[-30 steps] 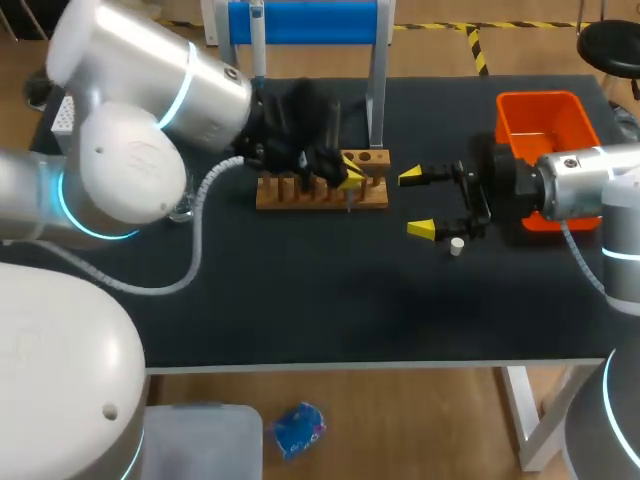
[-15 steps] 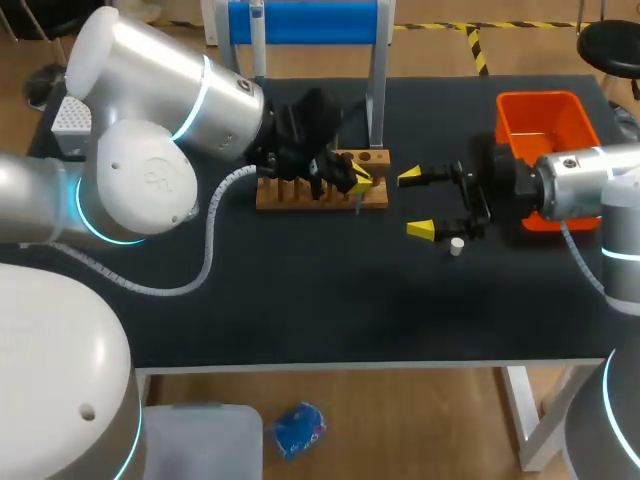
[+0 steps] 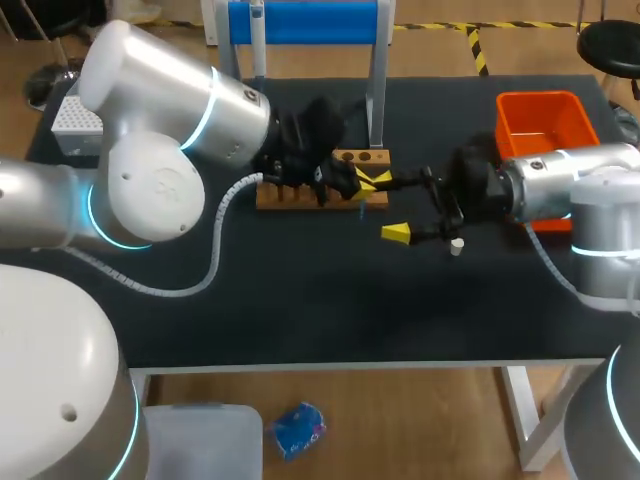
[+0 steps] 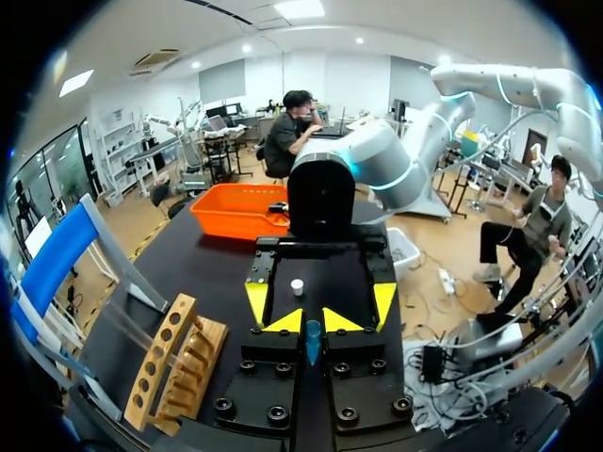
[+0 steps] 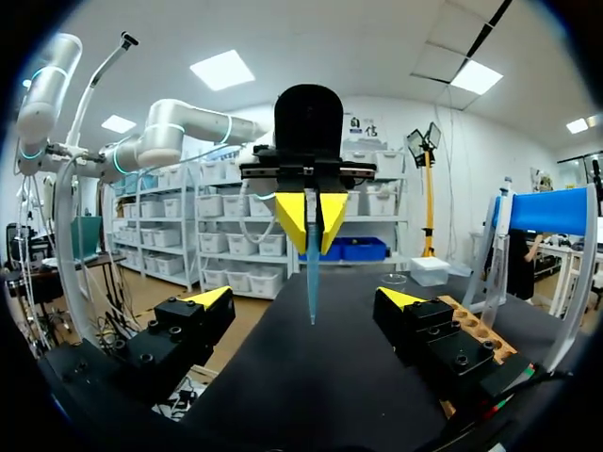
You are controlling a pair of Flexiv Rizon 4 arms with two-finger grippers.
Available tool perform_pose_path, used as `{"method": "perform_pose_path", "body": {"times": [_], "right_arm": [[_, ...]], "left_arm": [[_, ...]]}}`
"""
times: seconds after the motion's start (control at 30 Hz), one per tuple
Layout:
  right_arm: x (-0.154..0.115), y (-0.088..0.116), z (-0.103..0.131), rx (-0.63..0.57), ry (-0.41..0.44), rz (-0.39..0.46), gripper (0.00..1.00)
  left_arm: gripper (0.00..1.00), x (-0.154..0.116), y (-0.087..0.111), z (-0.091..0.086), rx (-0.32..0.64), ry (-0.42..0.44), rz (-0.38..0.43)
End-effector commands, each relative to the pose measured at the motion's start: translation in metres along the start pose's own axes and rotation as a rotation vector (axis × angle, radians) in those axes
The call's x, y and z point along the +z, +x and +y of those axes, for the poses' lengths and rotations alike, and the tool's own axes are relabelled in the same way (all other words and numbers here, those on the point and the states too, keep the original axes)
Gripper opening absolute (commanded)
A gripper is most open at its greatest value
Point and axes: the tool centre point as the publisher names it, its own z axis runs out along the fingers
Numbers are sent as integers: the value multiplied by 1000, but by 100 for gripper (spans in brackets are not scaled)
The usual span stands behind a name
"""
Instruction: Invert the test tube, pick up the pipette, mount the tip to pipette, aspirate from beaker and dispense into the tube, eject the tip, return the pipette, and cap with the stopper.
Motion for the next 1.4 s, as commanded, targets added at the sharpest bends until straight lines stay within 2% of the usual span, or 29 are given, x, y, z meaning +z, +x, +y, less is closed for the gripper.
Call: {"method": "perform_pose_path", "body": {"times": [0.03,0.1,0.23,0.3,0.37,0.4,0.43,0.87,0.93,1.0,1.03,1.07,1.13,1.27,1.4], "right_arm": [[8,-8,-3,3,-4,25,100],[12,-8,-3,4,-6,29,95],[19,-9,-3,3,-3,39,93],[22,-10,-3,4,-9,41,81],[24,-11,-3,4,-13,42,62],[24,-12,-2,4,-14,42,59],[25,-12,-2,3,-16,42,49],[30,-12,-1,13,-11,45,38],[30,-11,-1,16,-10,46,35],[31,-10,-2,18,-9,46,24],[31,-10,-2,20,-9,46,22],[31,-10,-2,22,-9,46,21],[32,-9,-3,26,-7,48,27],[32,-8,-3,29,-6,50,24],[32,-8,-4,30,-8,50,9]], "left_arm": [[0,6,0,-2,0,-9,-4],[0,7,0,-1,-1,-11,-2],[0,8,0,1,-4,-9,3],[0,8,1,1,-5,-7,4],[0,8,1,1,-5,-7,6],[0,9,1,1,-5,-7,6],[0,9,1,2,-5,-9,6],[0,10,0,9,-13,-20,-6],[0,11,-1,10,-13,-23,-9],[0,11,-1,10,-11,-26,-15],[0,11,-1,10,-9,-26,-20],[0,10,-2,10,-8,-25,-22],[0,10,-2,10,-5,-26,-30],[0,10,-2,10,-2,-25,-37],[0,11,-2,11,-3,-26,-35]]}}
